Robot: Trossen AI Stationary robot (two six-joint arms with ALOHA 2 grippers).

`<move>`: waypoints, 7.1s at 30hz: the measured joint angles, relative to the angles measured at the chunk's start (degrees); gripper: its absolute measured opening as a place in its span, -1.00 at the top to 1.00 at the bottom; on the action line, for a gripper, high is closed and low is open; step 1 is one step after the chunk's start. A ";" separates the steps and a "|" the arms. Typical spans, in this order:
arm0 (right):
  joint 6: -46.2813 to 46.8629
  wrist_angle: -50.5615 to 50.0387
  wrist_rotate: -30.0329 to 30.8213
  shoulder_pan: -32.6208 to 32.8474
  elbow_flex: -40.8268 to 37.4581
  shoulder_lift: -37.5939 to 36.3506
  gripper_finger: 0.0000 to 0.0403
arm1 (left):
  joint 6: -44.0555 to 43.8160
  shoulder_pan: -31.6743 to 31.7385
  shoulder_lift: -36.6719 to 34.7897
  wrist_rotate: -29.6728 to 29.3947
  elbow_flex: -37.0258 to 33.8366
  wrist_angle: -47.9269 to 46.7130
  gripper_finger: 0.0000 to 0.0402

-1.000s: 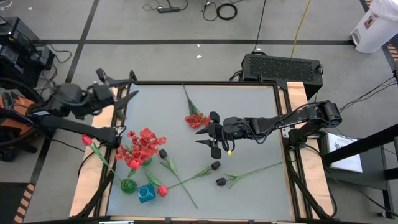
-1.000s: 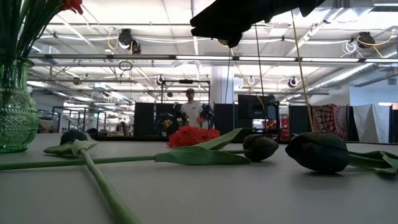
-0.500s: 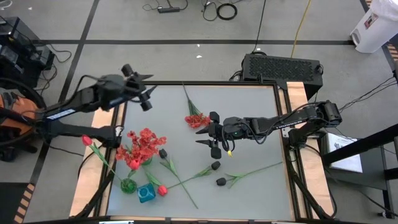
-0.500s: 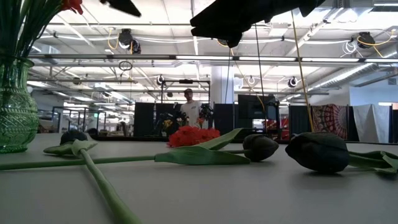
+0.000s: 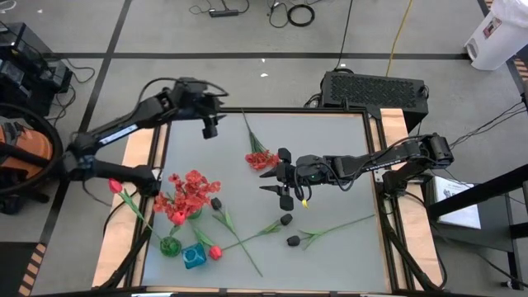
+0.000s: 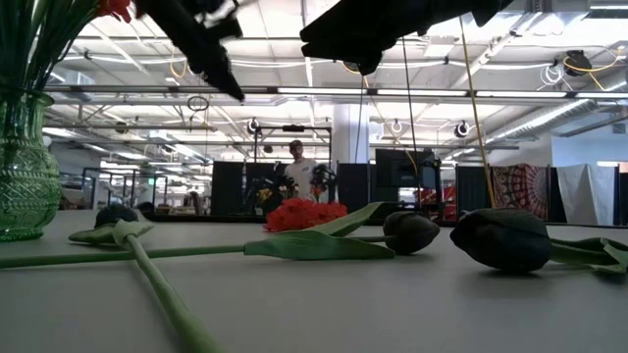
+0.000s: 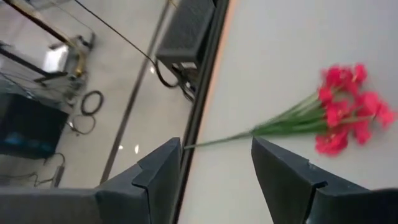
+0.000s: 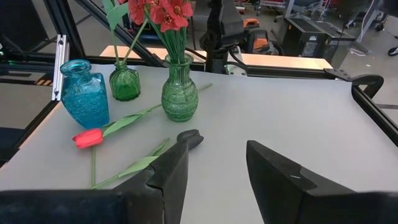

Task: Sort flowers into vase by color
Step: Put the orange flowers into the top green vase

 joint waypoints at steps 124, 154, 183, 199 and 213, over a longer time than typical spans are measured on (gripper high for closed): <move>0.02 -0.13 -0.02 -0.01 0.00 0.00 0.23 | 42.09 -9.07 43.92 -12.94 4.26 19.96 0.22; 0.01 -0.15 -0.01 -0.02 0.00 0.00 0.23 | 41.83 -9.11 43.94 -7.34 4.26 24.86 0.22; 0.02 -0.17 -0.01 -0.01 0.00 0.00 0.23 | 41.83 -11.76 43.94 -12.97 4.26 23.10 0.99; 0.02 -0.13 -0.01 0.01 0.00 0.00 0.23 | 29.44 -12.70 33.36 -17.37 4.26 12.54 1.00; 0.02 -0.13 -0.02 -0.01 0.00 0.00 0.23 | 21.75 -12.70 14.47 -17.27 4.26 -2.16 1.00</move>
